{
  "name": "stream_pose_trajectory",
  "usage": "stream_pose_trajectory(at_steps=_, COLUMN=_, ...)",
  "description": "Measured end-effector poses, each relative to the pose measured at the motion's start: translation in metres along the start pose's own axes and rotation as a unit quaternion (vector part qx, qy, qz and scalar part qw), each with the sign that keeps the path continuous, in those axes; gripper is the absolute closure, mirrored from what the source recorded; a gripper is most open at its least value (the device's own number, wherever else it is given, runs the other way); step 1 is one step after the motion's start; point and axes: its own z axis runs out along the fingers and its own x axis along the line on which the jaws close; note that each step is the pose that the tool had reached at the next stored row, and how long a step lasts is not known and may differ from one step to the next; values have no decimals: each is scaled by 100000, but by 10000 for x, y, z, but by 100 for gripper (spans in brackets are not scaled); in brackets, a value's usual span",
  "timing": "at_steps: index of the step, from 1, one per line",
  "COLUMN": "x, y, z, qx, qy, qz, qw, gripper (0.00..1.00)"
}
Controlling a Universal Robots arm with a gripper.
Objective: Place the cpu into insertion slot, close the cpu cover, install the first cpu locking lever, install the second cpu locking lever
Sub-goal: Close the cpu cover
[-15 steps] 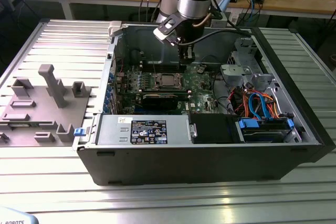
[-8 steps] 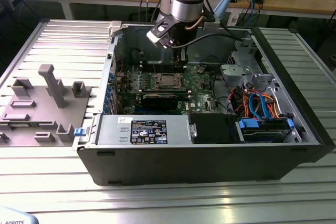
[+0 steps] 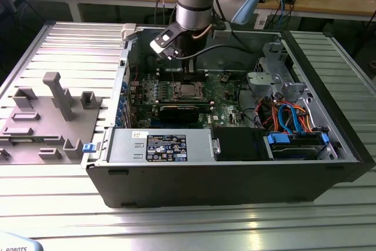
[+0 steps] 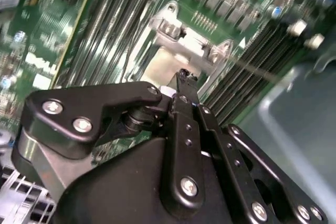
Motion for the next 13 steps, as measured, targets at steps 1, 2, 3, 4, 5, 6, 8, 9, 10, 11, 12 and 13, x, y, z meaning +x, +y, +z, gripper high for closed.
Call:
stream_pose_trajectory(at_steps=1, x=1, y=-32, z=21, qx=0, qy=-1, qz=9, qw=100000, gripper=89)
stream_pose_trajectory(at_steps=2, x=3, y=-56, z=43, qx=-3, qy=6, qz=8, qw=100000, gripper=89)
stream_pose_trajectory(at_steps=3, x=3, y=-62, z=63, qx=-5, qy=4, qz=9, qw=100000, gripper=89)
stream_pose_trajectory(at_steps=4, x=3, y=-62, z=91, qx=-3, qy=2, qz=5, qw=100000, gripper=89)
stream_pose_trajectory(at_steps=5, x=3, y=-62, z=125, qx=-5, qy=2, qz=0, qw=100000, gripper=89)
stream_pose_trajectory(at_steps=6, x=3, y=-61, z=143, qx=-4, qy=1, qz=0, qw=100000, gripper=89)
stream_pose_trajectory(at_steps=8, x=3, y=-60, z=200, qx=-5, qy=2, qz=0, qw=100000, gripper=89)
stream_pose_trajectory(at_steps=9, x=1, y=-61, z=225, qx=32, qy=-47, qz=2, qw=100000, gripper=89)
stream_pose_trajectory(at_steps=10, x=0, y=-61, z=234, qx=45, qy=-71, qz=3, qw=100000, gripper=89)
stream_pose_trajectory(at_steps=11, x=0, y=-62, z=241, qx=31, qy=-51, qz=6, qw=100000, gripper=89)
stream_pose_trajectory(at_steps=12, x=-1, y=-61, z=243, qx=11, qy=-20, qz=12, qw=100000, gripper=89)
stream_pose_trajectory(at_steps=13, x=-1, y=-57, z=241, qx=16, qy=-3, qz=8, qw=100000, gripper=89)
